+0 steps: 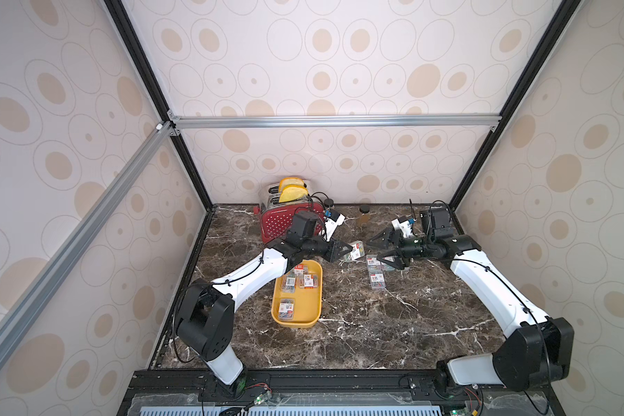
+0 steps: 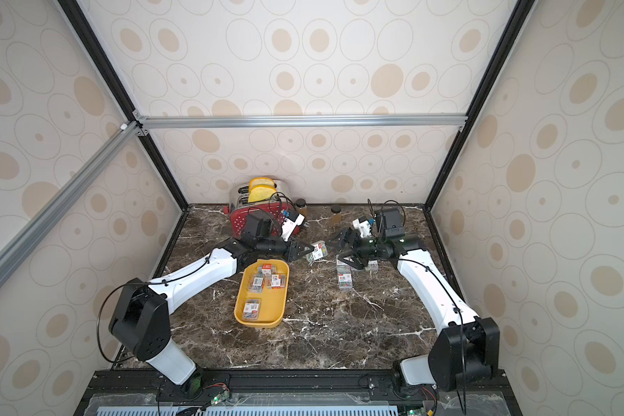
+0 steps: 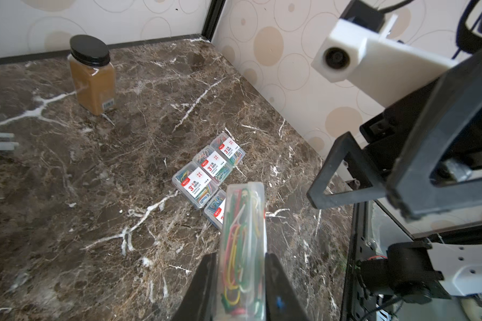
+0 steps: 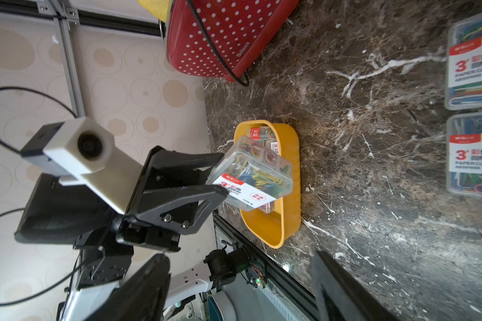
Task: Take the paper clips out of the storage box
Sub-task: Place the boxed paper clips at the center of the board.
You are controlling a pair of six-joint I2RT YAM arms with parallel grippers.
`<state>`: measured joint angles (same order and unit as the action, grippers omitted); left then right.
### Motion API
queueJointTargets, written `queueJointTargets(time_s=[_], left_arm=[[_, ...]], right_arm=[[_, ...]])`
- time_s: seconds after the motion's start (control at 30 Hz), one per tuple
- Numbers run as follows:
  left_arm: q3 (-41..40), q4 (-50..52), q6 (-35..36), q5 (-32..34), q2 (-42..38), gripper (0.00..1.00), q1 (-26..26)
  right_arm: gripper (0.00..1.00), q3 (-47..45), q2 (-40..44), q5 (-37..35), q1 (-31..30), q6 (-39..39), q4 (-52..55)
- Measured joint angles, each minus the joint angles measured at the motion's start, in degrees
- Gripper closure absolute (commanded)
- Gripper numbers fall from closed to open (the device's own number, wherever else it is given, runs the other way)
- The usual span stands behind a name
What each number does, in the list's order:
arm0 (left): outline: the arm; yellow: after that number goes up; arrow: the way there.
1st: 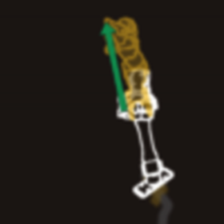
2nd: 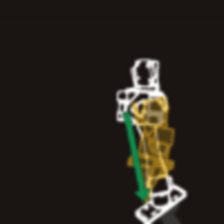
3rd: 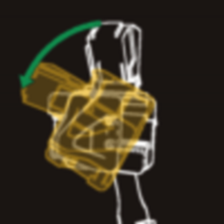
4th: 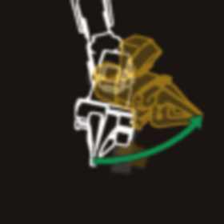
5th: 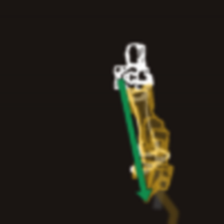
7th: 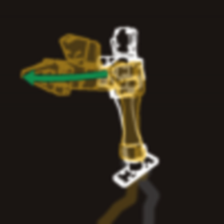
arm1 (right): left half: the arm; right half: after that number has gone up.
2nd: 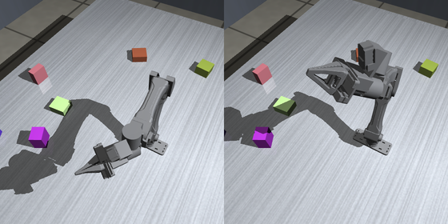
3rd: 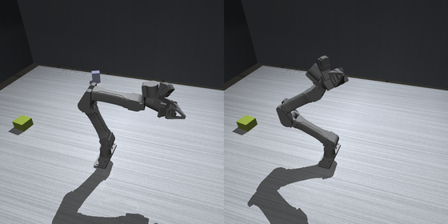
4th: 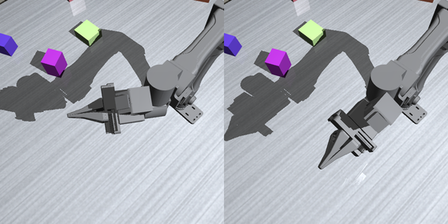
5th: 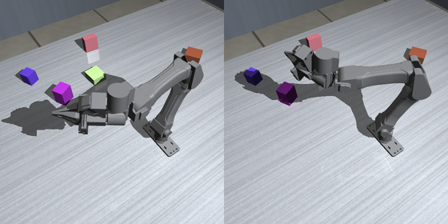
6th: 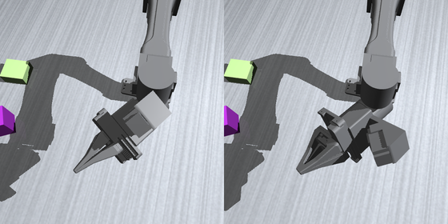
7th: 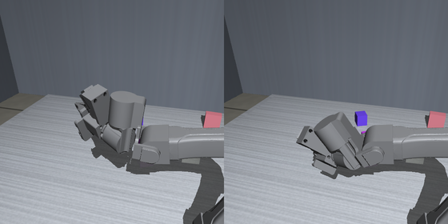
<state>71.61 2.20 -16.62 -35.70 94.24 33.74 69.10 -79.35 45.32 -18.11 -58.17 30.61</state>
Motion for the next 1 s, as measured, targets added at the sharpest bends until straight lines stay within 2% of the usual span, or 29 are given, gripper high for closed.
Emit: queueJointTargets(time_s=[0.33, 0.67, 0.8, 1.0], left_arm=[[-1.25, -4.33, 0.42, 7.74, 0.00, 1.00, 2.78], [-1.79, -6.38, 0.39, 10.49, 0.00, 1.00, 4.28], [-2.23, -7.28, 0.39, 10.62, 0.00, 1.00, 4.31], [-3.63, -9.20, 0.39, 10.60, -0.02, 1.00, 4.31]], right_arm=[[0.11, -2.99, -0.28, -6.27, -1.31, -10.27, -8.55], [0.11, -2.99, -3.41, -8.00, -3.72, -14.45, -12.98], [0.18, -2.99, -3.45, -8.00, -3.85, -15.39, -13.88], [0.21, -2.95, -4.44, -7.91, -4.33, -16.63, -14.80]])
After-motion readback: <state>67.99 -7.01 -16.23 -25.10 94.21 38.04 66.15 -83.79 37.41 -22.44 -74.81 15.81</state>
